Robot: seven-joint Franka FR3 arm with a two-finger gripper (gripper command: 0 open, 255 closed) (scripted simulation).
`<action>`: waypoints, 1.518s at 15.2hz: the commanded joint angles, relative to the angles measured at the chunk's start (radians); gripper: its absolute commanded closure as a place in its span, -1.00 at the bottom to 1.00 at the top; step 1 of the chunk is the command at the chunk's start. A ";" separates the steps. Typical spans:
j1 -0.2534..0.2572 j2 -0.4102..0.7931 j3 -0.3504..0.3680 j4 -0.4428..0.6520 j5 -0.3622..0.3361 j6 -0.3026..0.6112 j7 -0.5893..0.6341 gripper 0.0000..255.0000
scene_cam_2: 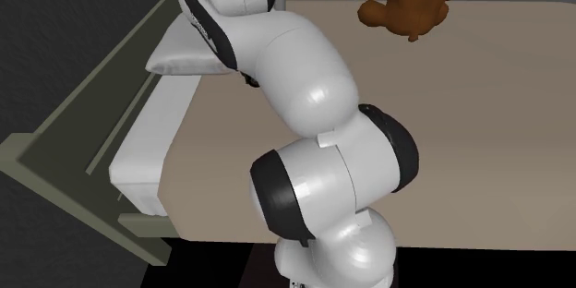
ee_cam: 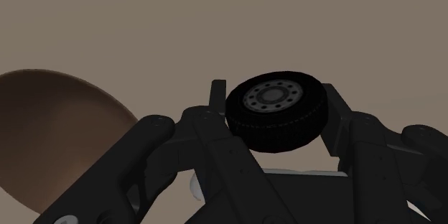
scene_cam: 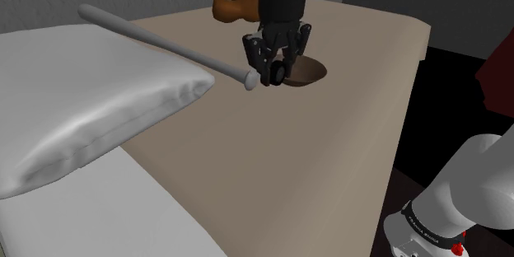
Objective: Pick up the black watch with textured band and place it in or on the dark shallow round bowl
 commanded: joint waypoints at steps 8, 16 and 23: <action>-0.051 -0.006 -0.077 0.038 -0.015 -0.041 -0.128 1.00; -0.130 0.013 -0.190 0.038 -0.047 -0.019 -0.320 1.00; -0.162 0.027 -0.233 0.004 -0.059 0.031 -0.394 1.00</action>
